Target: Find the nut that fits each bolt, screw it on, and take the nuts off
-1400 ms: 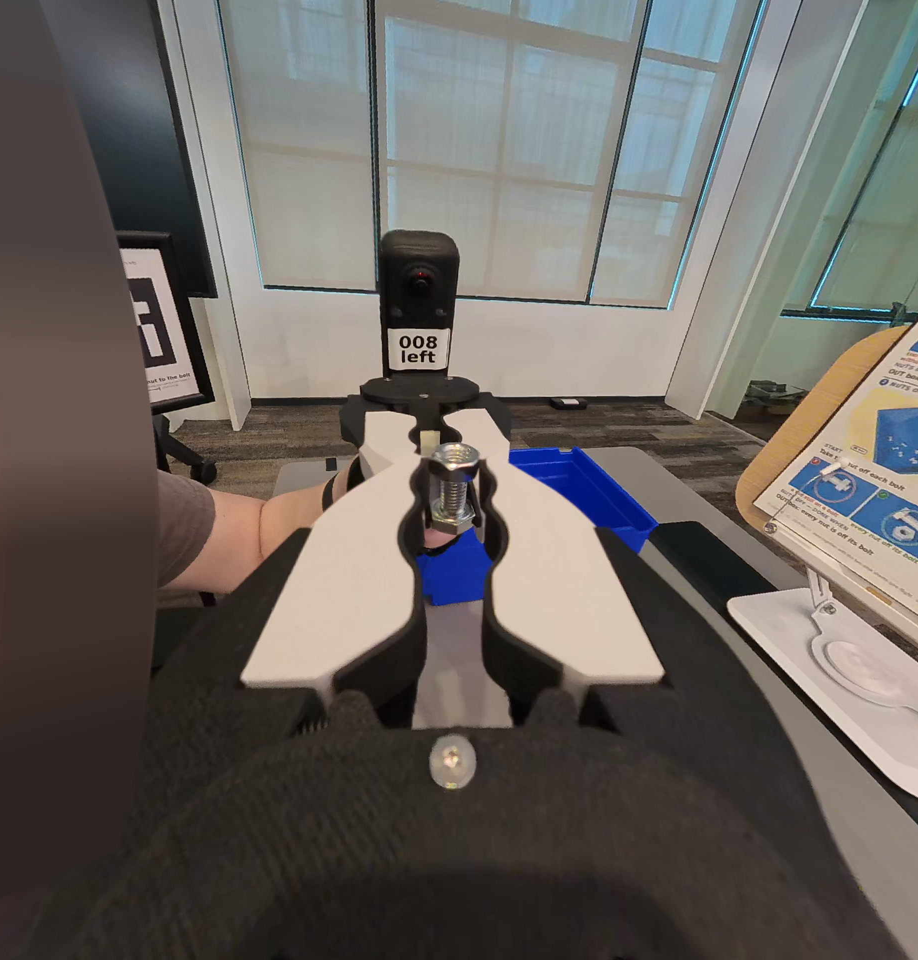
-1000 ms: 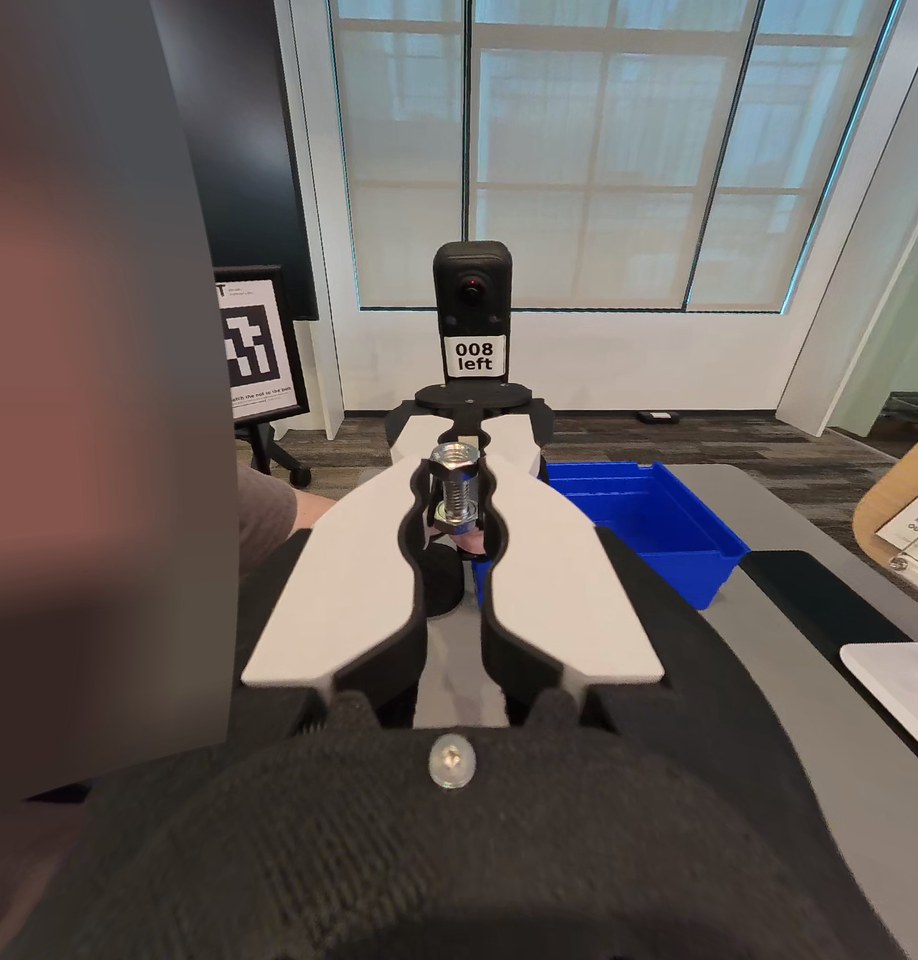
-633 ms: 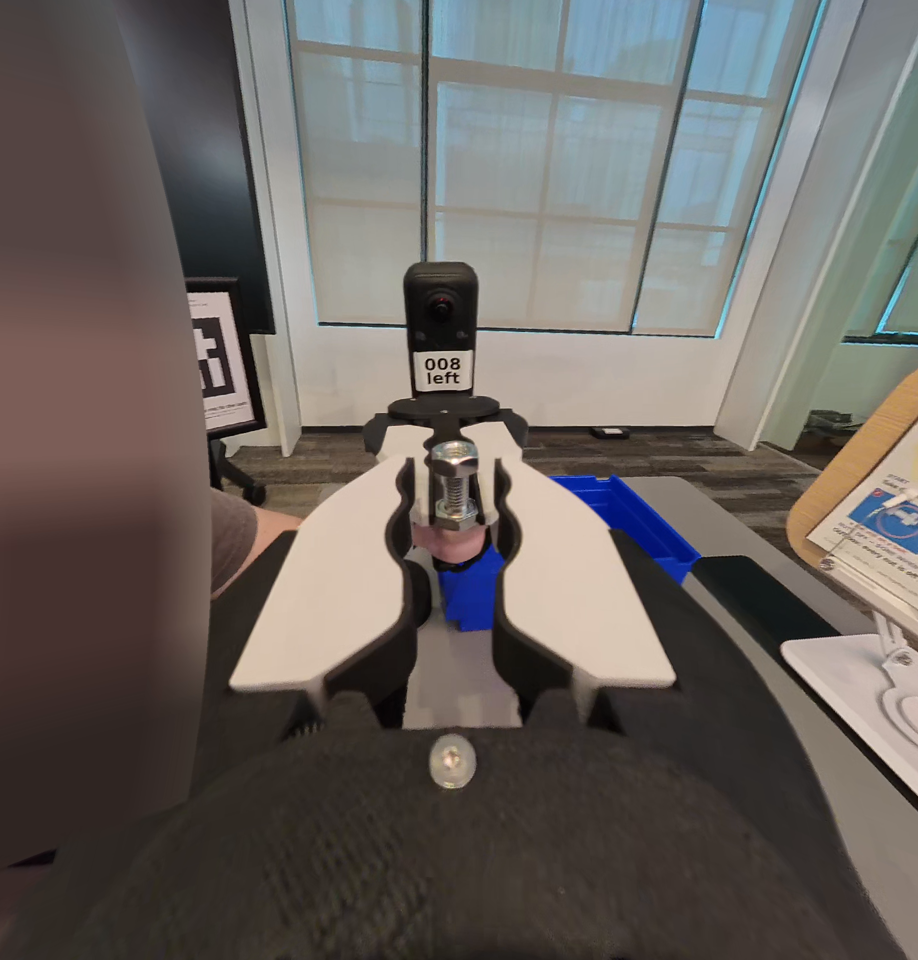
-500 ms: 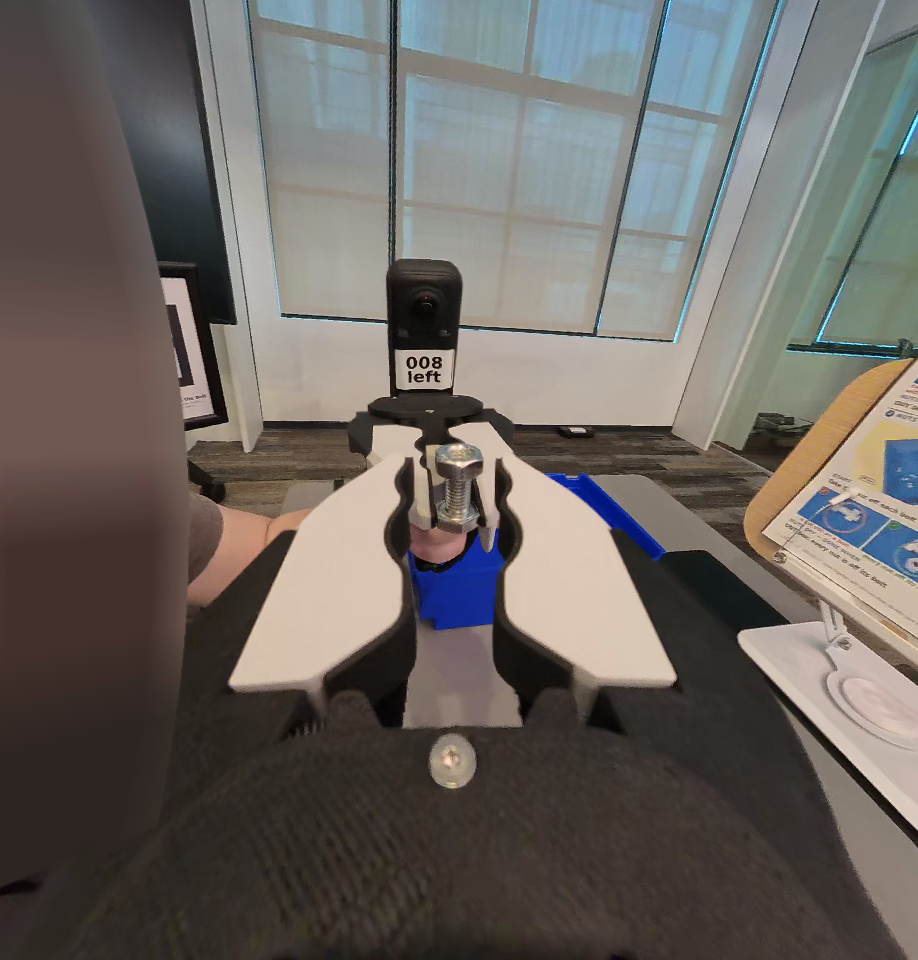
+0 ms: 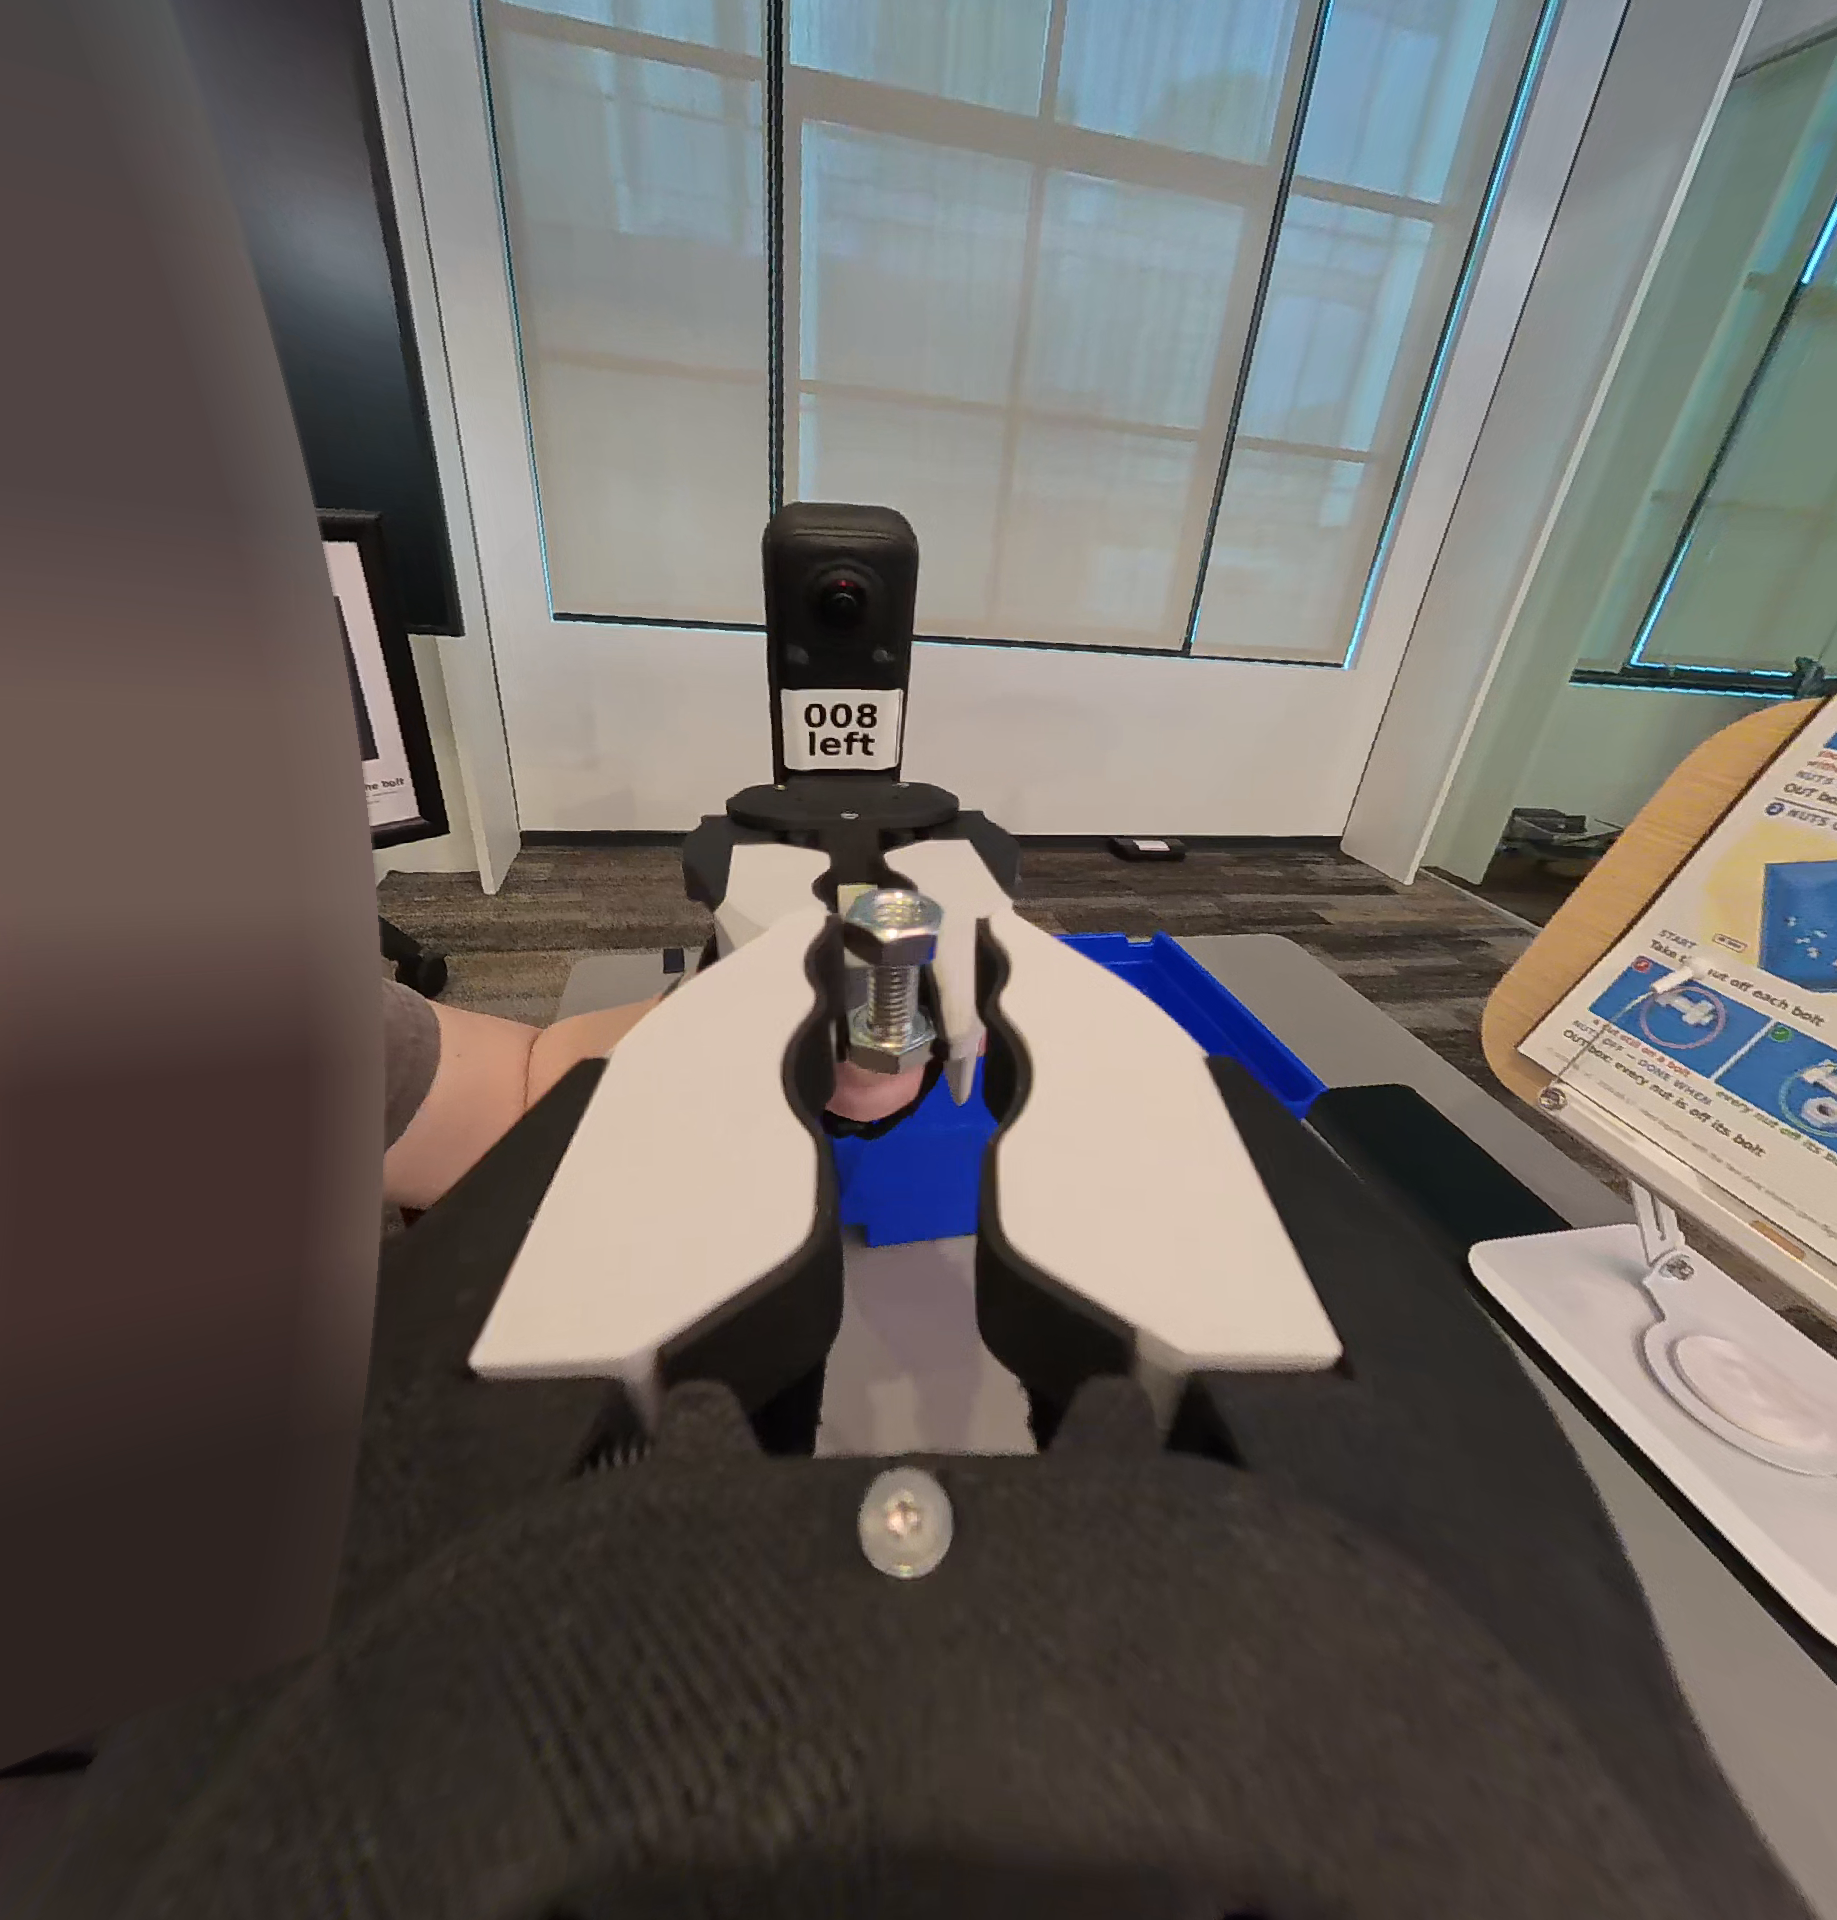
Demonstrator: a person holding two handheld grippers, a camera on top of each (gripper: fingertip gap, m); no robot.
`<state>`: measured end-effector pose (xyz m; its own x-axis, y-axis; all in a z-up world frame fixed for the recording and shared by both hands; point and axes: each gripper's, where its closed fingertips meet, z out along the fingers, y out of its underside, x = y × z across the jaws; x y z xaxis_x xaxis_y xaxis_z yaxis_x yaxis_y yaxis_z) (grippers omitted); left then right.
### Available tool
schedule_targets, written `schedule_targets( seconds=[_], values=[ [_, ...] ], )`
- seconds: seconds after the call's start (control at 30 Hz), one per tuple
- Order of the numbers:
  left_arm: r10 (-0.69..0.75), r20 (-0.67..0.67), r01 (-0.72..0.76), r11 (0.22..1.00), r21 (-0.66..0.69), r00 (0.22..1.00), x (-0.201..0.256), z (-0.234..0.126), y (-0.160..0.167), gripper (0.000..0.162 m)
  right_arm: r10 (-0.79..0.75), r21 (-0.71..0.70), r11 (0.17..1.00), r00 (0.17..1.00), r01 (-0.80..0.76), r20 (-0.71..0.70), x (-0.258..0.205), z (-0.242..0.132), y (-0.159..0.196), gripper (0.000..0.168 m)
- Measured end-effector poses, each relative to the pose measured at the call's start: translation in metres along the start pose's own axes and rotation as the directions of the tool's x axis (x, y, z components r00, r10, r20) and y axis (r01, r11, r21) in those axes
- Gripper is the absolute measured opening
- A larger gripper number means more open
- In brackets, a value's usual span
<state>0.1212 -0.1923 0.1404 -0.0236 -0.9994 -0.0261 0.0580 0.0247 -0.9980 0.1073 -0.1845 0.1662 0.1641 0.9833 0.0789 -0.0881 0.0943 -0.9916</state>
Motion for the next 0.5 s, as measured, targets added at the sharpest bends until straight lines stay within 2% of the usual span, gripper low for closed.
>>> schedule_targets(
  seconds=[0.5],
  values=[
    [0.005,-0.005,-0.005,1.0,0.001,1.0,0.0015,0.0006,-0.0001,0.017,0.01,-0.016,1.0,1.0,-0.01,0.013,-0.0001,-0.0036,-0.0008,0.023]
  ],
)
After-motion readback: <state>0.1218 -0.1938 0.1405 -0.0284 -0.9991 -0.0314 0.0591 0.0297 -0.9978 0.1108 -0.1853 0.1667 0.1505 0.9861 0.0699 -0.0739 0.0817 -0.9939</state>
